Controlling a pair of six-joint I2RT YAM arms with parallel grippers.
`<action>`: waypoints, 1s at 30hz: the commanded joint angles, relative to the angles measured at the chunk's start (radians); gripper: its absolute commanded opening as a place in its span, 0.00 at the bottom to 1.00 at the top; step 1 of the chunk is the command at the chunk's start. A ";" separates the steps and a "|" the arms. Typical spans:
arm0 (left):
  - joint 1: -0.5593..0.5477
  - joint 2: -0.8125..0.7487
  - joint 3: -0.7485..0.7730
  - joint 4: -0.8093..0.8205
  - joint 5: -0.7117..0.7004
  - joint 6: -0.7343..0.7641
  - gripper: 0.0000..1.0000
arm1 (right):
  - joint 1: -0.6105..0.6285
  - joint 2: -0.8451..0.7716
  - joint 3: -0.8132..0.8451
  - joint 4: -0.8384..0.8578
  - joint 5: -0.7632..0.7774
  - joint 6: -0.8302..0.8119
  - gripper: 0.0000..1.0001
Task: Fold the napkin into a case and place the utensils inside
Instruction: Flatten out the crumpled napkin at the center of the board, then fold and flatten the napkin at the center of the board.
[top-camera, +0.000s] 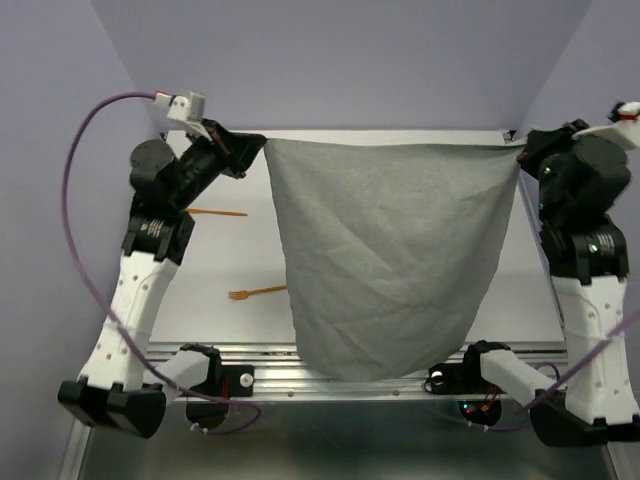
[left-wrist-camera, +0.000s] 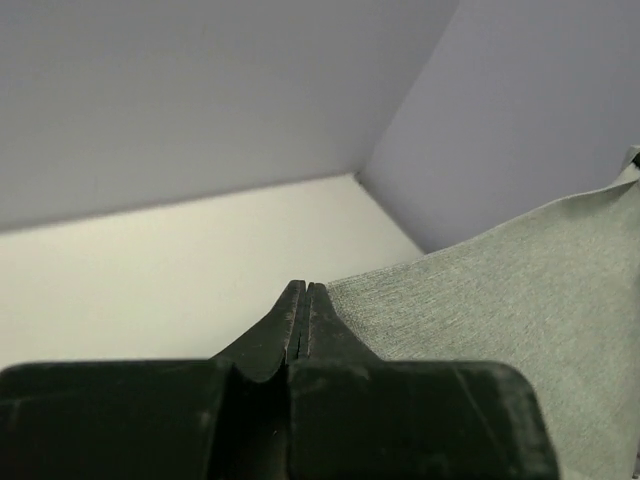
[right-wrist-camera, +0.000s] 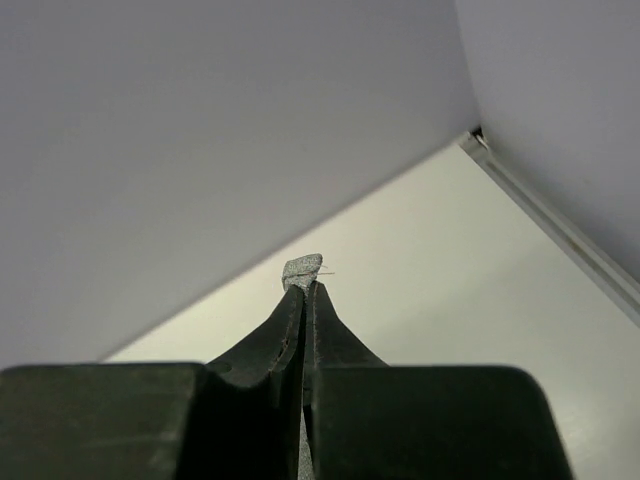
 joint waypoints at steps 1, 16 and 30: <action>0.003 0.122 -0.098 0.139 -0.020 -0.013 0.00 | -0.008 0.103 -0.121 0.123 0.081 -0.018 0.01; -0.002 0.698 0.119 0.161 -0.063 -0.029 0.00 | -0.017 0.764 -0.011 0.327 0.144 -0.084 0.01; -0.002 1.031 0.487 0.064 -0.054 -0.011 0.00 | -0.114 1.073 0.247 0.342 0.023 -0.065 0.01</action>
